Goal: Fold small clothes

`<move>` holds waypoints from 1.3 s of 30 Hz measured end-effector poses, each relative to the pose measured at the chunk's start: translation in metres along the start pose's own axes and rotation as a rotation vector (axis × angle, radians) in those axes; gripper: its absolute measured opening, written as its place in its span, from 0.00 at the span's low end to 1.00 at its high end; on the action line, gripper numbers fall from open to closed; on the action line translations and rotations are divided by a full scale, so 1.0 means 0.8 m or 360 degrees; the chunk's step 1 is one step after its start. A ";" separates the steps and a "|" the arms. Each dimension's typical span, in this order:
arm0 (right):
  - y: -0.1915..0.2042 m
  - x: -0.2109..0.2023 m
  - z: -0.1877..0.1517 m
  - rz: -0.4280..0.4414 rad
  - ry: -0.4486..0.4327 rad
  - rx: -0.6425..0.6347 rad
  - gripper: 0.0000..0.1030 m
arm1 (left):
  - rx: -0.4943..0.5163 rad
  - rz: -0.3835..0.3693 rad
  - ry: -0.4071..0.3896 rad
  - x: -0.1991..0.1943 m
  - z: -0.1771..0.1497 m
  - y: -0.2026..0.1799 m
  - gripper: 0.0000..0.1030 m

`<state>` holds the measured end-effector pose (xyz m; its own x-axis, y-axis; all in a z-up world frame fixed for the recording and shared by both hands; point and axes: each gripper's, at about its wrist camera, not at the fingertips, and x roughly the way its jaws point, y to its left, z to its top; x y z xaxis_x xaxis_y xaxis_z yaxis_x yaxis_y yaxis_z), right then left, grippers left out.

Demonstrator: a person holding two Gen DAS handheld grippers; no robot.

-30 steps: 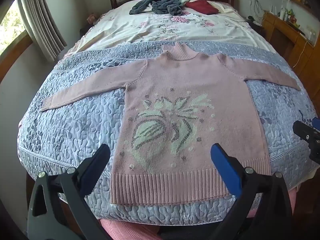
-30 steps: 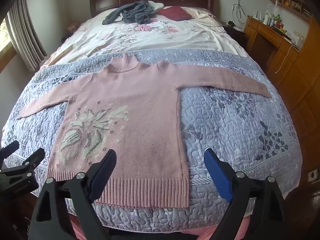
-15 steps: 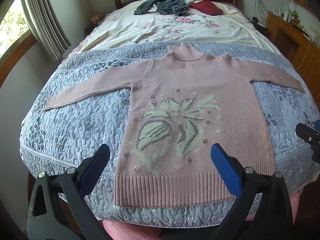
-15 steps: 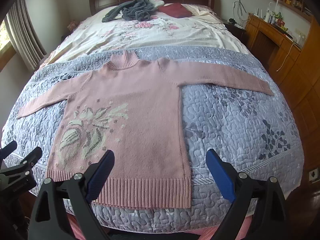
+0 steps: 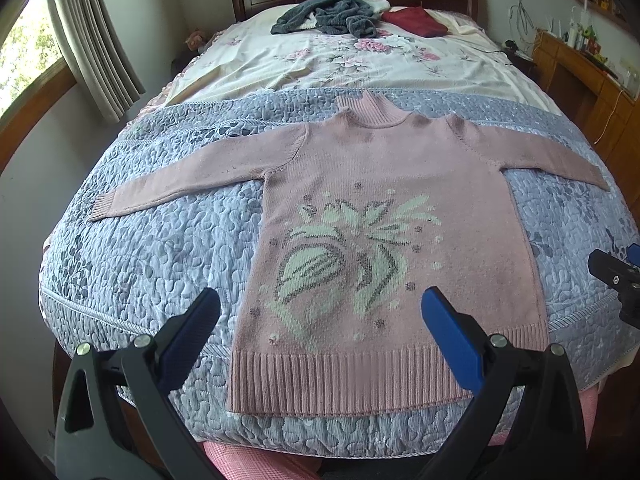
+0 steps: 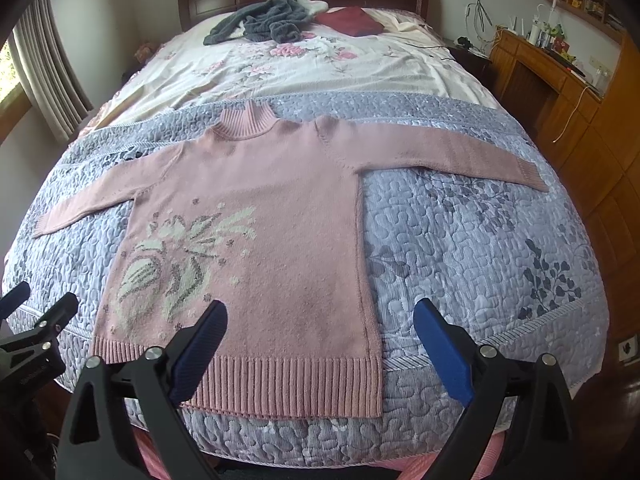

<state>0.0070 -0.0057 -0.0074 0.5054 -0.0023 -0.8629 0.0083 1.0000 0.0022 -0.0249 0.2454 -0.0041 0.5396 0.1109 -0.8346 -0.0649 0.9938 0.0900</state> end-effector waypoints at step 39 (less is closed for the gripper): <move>-0.001 0.004 0.001 0.0005 -0.0005 0.0016 0.94 | 0.0015 0.0032 -0.0031 -0.007 -0.001 0.003 0.97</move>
<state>0.0093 -0.0068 -0.0101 0.5083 0.0011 -0.8612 0.0151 0.9998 0.0102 -0.0285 0.2469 0.0001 0.5547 0.1307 -0.8217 -0.0680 0.9914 0.1118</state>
